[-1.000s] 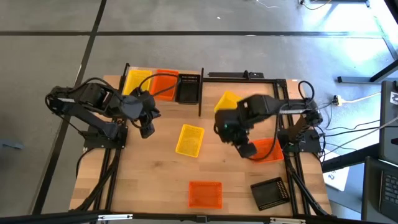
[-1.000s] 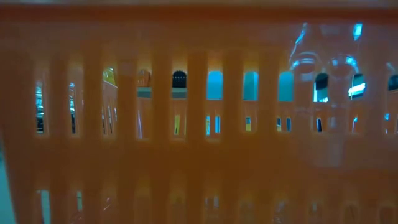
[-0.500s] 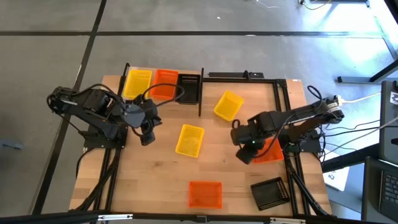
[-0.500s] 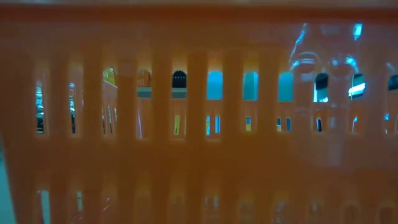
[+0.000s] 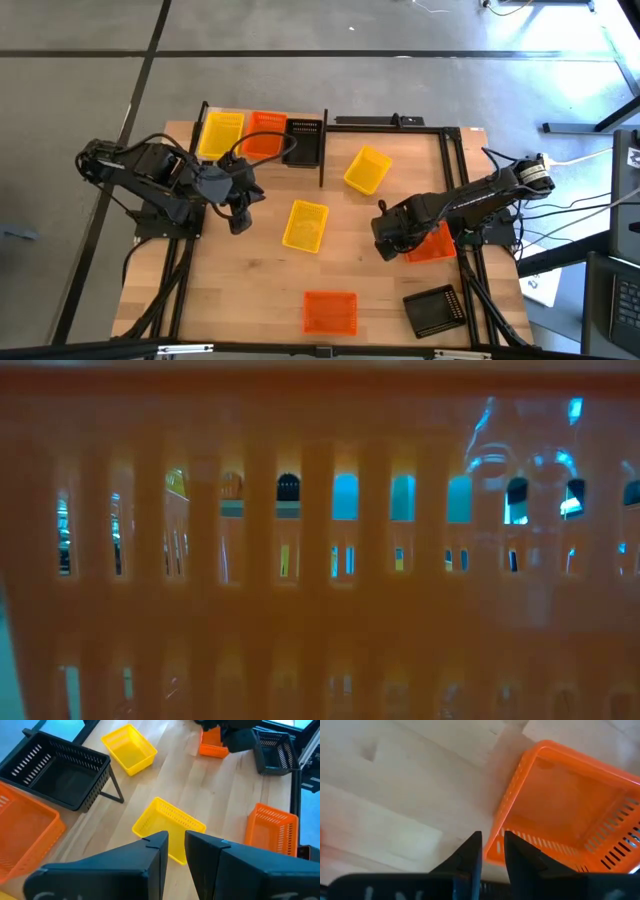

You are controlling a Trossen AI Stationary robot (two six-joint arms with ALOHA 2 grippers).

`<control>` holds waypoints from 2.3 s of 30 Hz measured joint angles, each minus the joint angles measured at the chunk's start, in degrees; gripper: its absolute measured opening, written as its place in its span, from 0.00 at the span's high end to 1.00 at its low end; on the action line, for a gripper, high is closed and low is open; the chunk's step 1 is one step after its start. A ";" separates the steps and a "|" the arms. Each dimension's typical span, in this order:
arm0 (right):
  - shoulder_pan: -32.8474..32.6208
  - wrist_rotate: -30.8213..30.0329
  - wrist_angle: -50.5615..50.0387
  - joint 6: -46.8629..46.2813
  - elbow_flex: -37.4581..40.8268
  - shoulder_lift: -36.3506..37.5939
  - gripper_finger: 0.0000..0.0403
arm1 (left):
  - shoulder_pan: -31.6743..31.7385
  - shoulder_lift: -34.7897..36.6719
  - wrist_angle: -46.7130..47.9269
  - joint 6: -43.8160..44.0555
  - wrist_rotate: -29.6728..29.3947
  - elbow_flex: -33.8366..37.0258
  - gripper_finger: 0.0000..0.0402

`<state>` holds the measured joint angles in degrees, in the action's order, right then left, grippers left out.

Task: Stack baskets on shelf by color
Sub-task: Stack the top orange basket on top of the orange basket on the shelf

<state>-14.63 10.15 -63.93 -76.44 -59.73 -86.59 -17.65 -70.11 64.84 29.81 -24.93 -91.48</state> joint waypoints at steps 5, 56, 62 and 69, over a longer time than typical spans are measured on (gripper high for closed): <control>1.07 0.00 0.69 0.20 3.01 0.02 0.81 | 0.00 0.00 -0.11 -0.16 0.00 0.00 0.86; 3.54 -30.40 -26.20 40.53 -44.10 -4.58 1.00 | -0.04 -0.01 -1.54 -4.36 -4.57 -0.02 0.86; 7.30 -34.67 -26.01 53.22 -57.20 -12.17 1.00 | 0.00 0.00 -1.57 -4.65 -4.99 -0.02 0.86; 10.55 -37.61 -26.05 66.77 -67.06 -19.51 1.00 | 0.00 -0.02 -1.64 -4.55 -7.29 -0.02 0.86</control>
<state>-4.09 -27.46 -89.97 -9.67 -126.79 -106.10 -17.65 -70.13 63.20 25.26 -32.22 -91.50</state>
